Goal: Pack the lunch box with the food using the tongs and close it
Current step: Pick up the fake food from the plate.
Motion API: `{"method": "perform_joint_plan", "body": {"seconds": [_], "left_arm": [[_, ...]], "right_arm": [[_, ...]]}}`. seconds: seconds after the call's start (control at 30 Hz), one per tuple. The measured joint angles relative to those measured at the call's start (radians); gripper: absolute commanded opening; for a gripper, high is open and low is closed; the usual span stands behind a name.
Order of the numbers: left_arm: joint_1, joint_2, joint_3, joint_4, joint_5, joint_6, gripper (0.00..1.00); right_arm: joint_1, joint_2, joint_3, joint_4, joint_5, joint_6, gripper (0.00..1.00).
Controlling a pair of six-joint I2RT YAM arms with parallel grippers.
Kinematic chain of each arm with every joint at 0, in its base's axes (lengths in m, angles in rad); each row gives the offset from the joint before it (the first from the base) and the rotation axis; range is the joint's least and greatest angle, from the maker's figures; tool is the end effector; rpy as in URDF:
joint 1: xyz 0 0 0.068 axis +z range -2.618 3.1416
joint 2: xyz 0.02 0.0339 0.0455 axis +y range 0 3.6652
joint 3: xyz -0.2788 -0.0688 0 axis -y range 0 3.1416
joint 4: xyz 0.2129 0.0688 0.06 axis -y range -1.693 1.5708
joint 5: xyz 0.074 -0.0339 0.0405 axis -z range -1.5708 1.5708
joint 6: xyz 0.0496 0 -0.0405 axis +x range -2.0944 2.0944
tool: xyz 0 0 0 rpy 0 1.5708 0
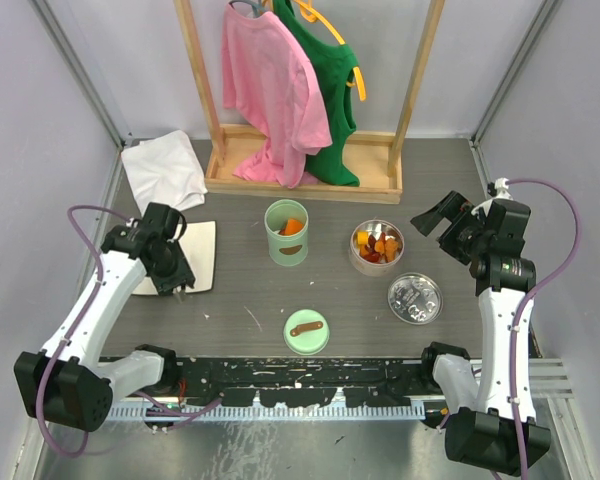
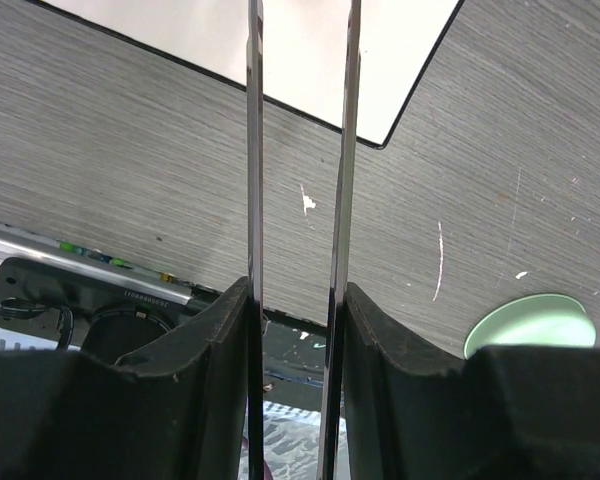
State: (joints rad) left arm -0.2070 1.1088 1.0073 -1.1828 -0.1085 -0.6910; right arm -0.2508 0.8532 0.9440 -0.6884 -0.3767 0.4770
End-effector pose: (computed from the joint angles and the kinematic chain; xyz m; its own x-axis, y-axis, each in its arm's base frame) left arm 0.1464 -0.0253 0.2829 -0.8345 -0.4721 -0.2840 -0.4639 0.8802 -0.1001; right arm 0.1426 -0.0177 0.3350 -0.5135 0.5723 -0.6394 0.1936 0.8032 0.5634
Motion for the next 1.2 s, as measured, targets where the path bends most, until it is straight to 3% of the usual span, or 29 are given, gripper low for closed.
{"method": "perform_joint_plan", "body": {"seconds": [0.8, 1.2], "left_arm": [[0.0, 0.008, -0.023, 0.023, 0.055, 0.016, 0.27], [0.0, -0.021, 0.05, 0.034, 0.193, 0.018, 0.22]], "right_arm": [[0.0, 0.0, -0.007, 0.0, 0.0, -0.001, 1.0], [0.0, 0.0, -0.007, 0.0, 0.0, -0.001, 1.0]]}}
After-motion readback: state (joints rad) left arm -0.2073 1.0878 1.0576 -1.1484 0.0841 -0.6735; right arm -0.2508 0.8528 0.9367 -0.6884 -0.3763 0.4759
